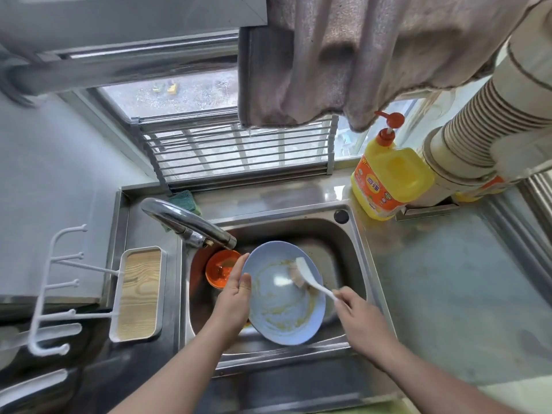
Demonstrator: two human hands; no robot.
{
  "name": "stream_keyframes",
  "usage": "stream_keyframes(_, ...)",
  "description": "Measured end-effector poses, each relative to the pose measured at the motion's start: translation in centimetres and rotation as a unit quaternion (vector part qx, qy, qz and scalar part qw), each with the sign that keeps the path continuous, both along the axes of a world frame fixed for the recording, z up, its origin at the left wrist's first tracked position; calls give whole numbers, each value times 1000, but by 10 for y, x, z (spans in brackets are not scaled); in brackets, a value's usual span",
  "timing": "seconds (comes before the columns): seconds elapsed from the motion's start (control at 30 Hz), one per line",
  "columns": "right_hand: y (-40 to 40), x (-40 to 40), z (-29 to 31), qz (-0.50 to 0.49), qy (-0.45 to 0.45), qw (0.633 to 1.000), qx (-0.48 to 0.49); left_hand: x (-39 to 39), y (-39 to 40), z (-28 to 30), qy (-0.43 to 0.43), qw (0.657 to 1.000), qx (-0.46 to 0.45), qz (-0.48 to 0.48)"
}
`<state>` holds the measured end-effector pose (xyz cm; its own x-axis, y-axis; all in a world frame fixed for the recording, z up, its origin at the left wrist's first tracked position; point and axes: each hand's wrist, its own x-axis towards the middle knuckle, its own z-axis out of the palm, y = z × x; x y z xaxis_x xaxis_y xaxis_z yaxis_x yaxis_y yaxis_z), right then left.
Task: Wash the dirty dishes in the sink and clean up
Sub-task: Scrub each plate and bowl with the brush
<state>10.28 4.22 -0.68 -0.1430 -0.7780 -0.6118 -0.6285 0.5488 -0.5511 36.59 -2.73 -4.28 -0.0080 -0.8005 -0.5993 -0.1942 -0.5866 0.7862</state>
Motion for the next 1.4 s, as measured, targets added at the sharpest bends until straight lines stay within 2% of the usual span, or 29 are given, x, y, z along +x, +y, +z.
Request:
stream_keyframes(0.07,-16,27,1,27,-36,999,-28,-9,0,0,30,999,1,14)
stream_keyframes(0.13,-8,55,3,69,-78,994,-32,-12,-3,3,59,996,7,68)
stream_keyframes(0.23,29,48,16,108,-104,989,-9,3,-11,4,47,993,-8,106)
stream_keyframes(0.37,23,33,22,123,-92,988,17,14,-6,2,50,996,7,68)
stream_keyframes(0.47,-19,59,17,74,-106,992,-6,-3,4,3,77,995,25,62)
stream_keyframes(0.57,-52,51,9,41,-36,999,-1,-8,6,3,73,990,41,110)
stream_keyframes(0.63,-54,26,2,49,29,998,25,-4,4,6,70,985,72,138)
stream_keyframes(0.7,-45,11,-1,48,55,996,53,3,3,4,62,984,80,147)
stream_keyframes(0.93,-44,82,3,13,-92,995,36,-19,2,5,68,981,95,153)
stream_keyframes(1.1,-12,66,12,92,-146,982,80,6,-11,-3,24,986,84,143)
stream_keyframes(1.23,-38,50,12,144,-32,989,18,5,-8,1,46,989,113,83)
stream_keyframes(1.3,-54,39,5,132,29,991,3,3,-7,7,55,987,114,99)
stream_keyframes(1.4,-49,13,-3,109,89,989,51,11,-12,9,48,984,96,142)
